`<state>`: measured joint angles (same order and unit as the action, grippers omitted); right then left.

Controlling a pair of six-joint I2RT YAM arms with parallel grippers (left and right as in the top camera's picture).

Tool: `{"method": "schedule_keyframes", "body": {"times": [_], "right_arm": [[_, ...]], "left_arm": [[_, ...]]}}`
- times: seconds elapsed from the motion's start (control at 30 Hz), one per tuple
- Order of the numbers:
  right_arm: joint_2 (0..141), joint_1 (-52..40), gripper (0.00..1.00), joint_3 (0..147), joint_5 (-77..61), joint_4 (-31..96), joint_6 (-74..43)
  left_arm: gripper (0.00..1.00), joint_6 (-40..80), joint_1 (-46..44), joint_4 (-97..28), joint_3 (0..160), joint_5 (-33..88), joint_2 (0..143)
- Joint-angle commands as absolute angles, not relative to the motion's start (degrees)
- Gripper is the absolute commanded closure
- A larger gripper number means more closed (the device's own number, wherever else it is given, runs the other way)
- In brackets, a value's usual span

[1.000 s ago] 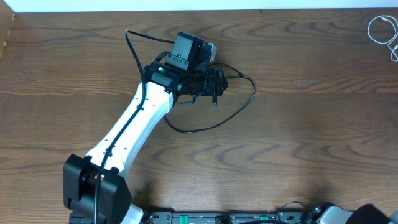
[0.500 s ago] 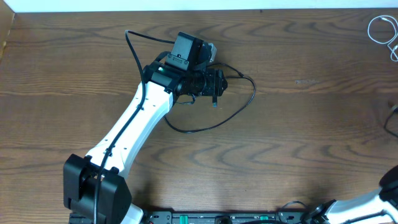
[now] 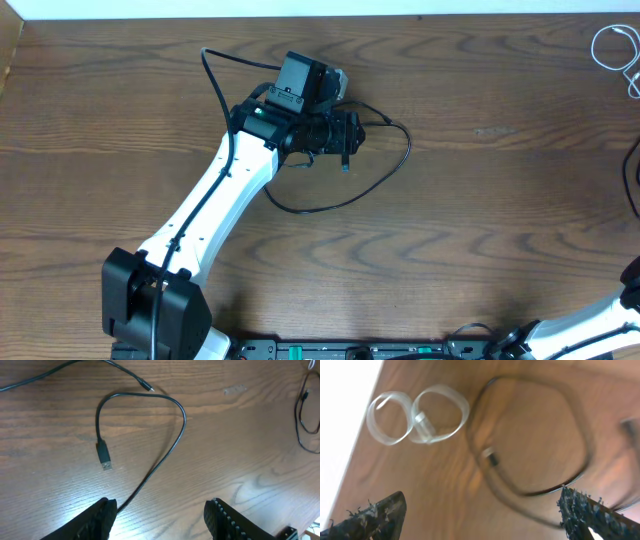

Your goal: Untangle cables

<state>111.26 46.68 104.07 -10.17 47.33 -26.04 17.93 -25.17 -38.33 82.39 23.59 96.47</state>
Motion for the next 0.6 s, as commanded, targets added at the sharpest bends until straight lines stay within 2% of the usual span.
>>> {"method": "schedule_keyframes", "body": {"times": [0.0,0.13,0.3,0.57], "right_arm": [[109.16,45.45,0.05,104.53,-28.42,48.93,-21.17],[109.19,40.58,0.06,104.53,-35.75,52.6,-14.17],[109.32,29.74,0.06,104.25,-35.94,55.99,-6.13],[114.8,11.77,0.06,104.01,-36.73,53.63,0.71]], "left_arm": [[0.39,16.95,-24.82,-38.33,82.74,18.55,96.29],[0.38,16.99,-22.72,-39.27,83.02,15.7,94.45],[0.38,16.99,-17.45,-42.78,83.29,14.96,90.43],[0.38,16.95,-8.32,-50.85,83.26,13.85,88.18]]}}
